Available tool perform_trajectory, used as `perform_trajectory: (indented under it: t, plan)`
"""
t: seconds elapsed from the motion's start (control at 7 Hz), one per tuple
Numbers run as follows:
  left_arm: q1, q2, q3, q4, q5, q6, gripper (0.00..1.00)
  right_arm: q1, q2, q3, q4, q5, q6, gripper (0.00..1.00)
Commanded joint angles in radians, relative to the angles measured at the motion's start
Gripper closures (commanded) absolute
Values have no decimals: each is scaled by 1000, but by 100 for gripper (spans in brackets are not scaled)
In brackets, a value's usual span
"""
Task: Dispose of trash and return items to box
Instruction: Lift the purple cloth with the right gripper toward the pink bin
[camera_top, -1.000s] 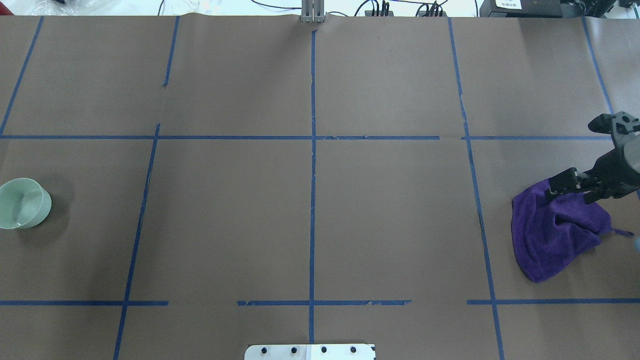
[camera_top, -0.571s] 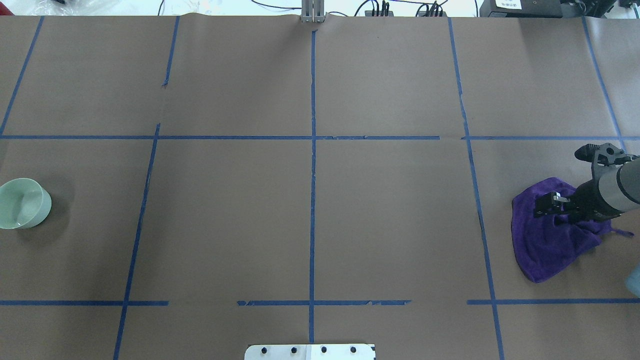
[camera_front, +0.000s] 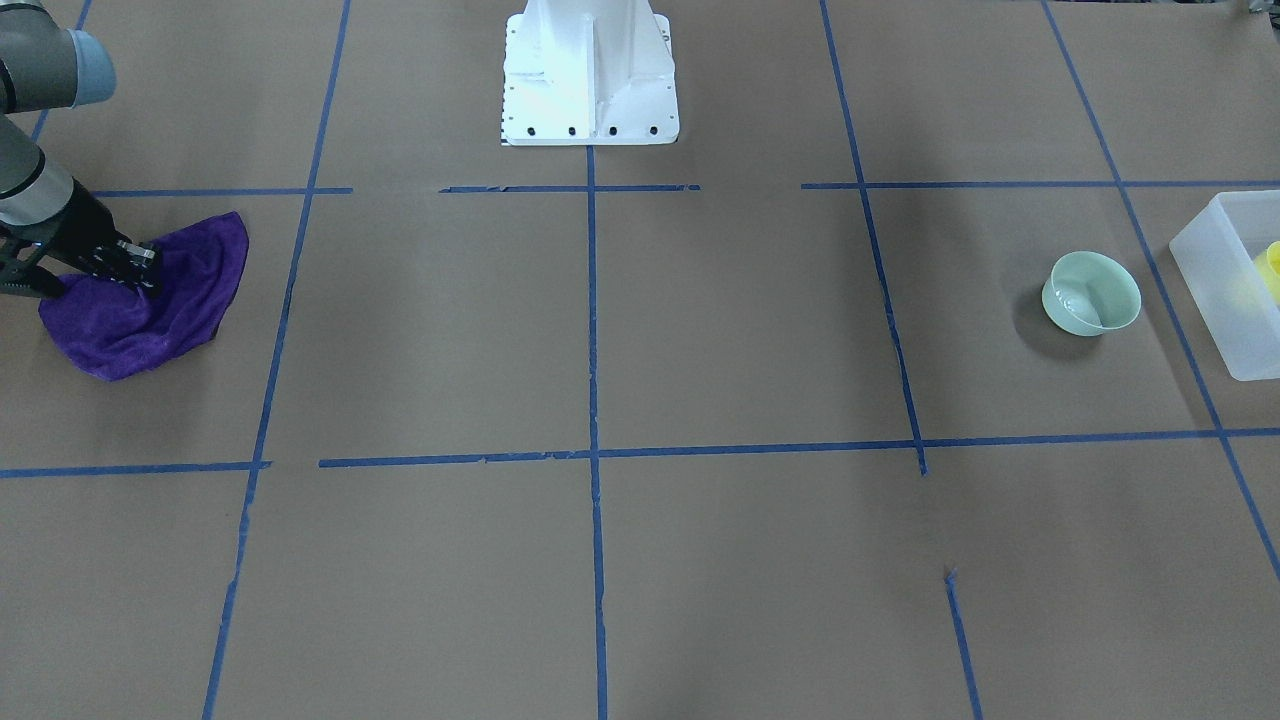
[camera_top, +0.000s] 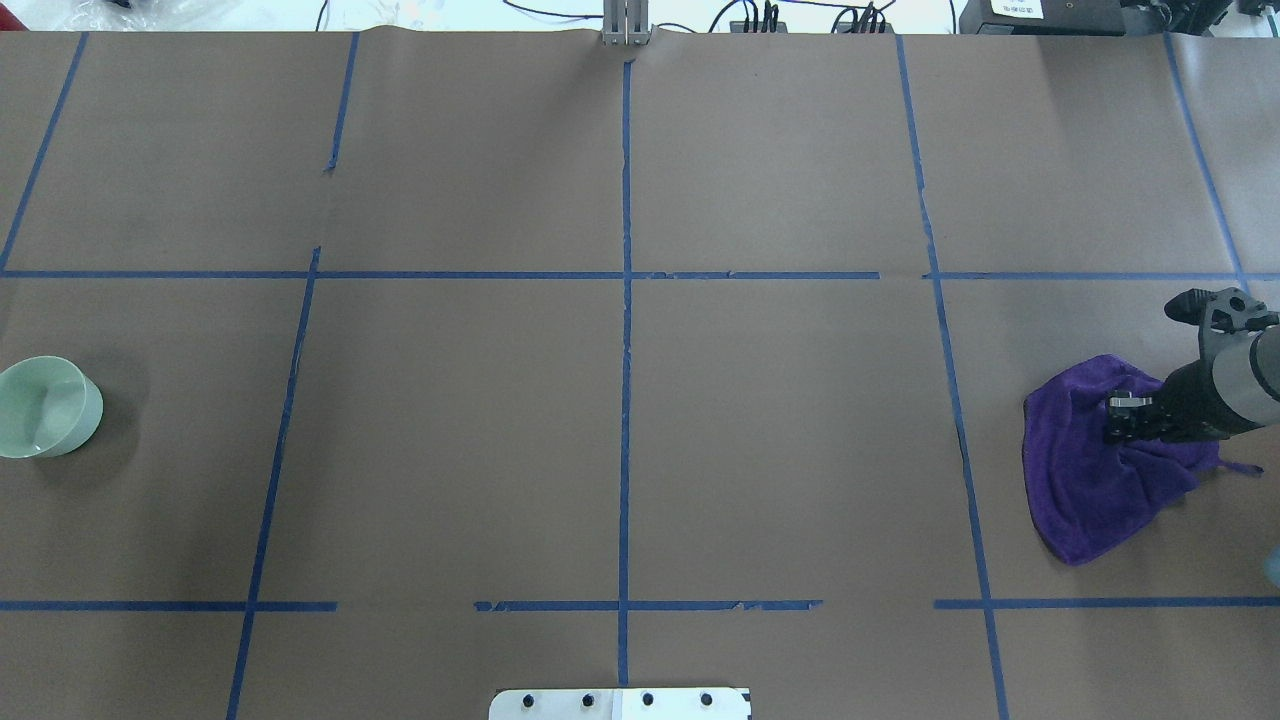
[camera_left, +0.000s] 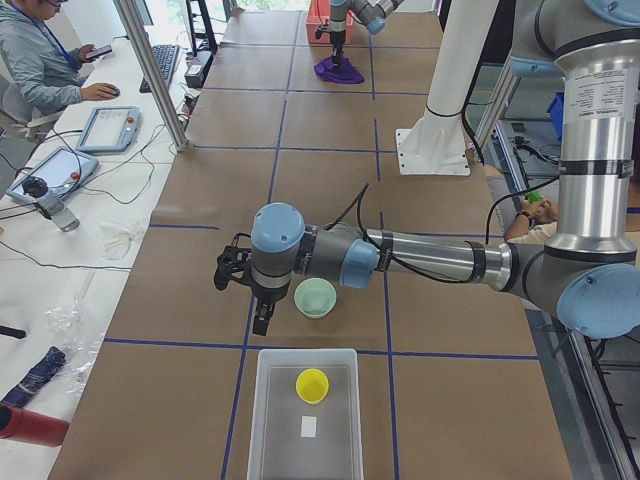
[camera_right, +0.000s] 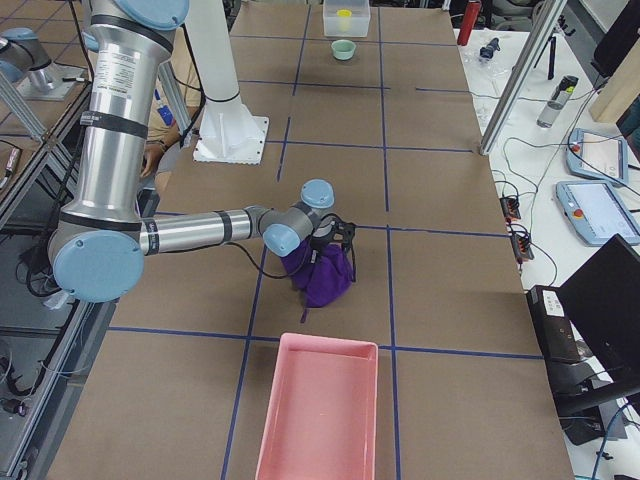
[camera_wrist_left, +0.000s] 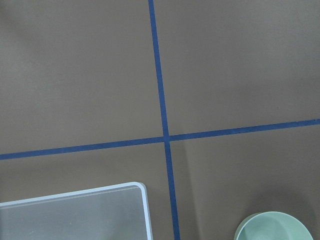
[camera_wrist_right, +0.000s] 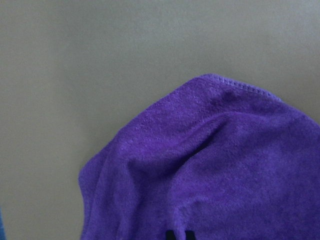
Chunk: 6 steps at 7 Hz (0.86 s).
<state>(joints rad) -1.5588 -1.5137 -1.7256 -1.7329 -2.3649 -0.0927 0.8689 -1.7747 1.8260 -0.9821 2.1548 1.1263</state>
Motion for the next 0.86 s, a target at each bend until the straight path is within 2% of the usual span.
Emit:
perform_trajectory:
  t: [0.0, 0.14, 0.29, 0.43, 0.57, 0.71]
  plan:
    - [65, 4, 43, -78, -5, -60, 1, 245, -3, 70, -3, 179, -38, 100]
    - [78, 10, 56, -112, -5, -71, 1, 430, -2, 78, -7, 324, -125, 100]
    - [129, 10, 79, -129, -5, -73, 1, 546, -2, 85, -9, 370, -134, 100]
    - [147, 9, 108, -186, -4, -106, 1, 609, -5, 91, -9, 372, -160, 100]
    - [204, 9, 119, -262, -1, -212, 1, 675, -24, 85, -59, 372, -298, 100]
    - [238, 9, 148, -325, -1, -270, 1, 782, -26, 85, -219, 372, -564, 100]
